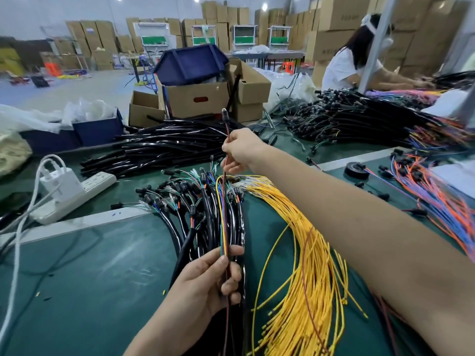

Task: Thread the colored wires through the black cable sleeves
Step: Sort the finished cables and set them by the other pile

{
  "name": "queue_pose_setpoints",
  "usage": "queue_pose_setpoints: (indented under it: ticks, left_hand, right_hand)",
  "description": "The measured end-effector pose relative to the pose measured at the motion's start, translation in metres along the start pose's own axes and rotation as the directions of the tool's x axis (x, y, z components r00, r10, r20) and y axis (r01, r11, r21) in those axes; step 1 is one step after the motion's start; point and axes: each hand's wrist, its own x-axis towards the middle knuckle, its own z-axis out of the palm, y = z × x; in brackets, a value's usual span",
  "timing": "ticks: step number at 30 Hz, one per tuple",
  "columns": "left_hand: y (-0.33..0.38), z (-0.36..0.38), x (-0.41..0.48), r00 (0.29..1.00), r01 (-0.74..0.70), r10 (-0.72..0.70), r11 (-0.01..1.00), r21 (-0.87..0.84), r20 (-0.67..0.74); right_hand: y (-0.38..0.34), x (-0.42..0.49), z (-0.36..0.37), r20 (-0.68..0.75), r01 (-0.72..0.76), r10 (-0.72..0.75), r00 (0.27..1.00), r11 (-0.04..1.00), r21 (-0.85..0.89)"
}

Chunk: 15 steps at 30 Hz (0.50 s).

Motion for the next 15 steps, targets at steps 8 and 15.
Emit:
queue_pose_setpoints:
  ticks: [8, 15]
  left_hand:
    - [0.003, 0.003, -0.002, 0.998, 0.045, -0.043, 0.997, -0.062, 0.037]
    - [0.008, 0.006, 0.002, 0.993, -0.004, -0.016, 0.985, 0.171, 0.115]
  right_hand:
    - [0.038, -0.055, 0.006, 0.543, -0.180, 0.102, 0.833, 0.979, 0.093]
    - [0.064, -0.103, -0.008, 0.578, -0.107, -0.057, 0.814, 0.964, 0.245]
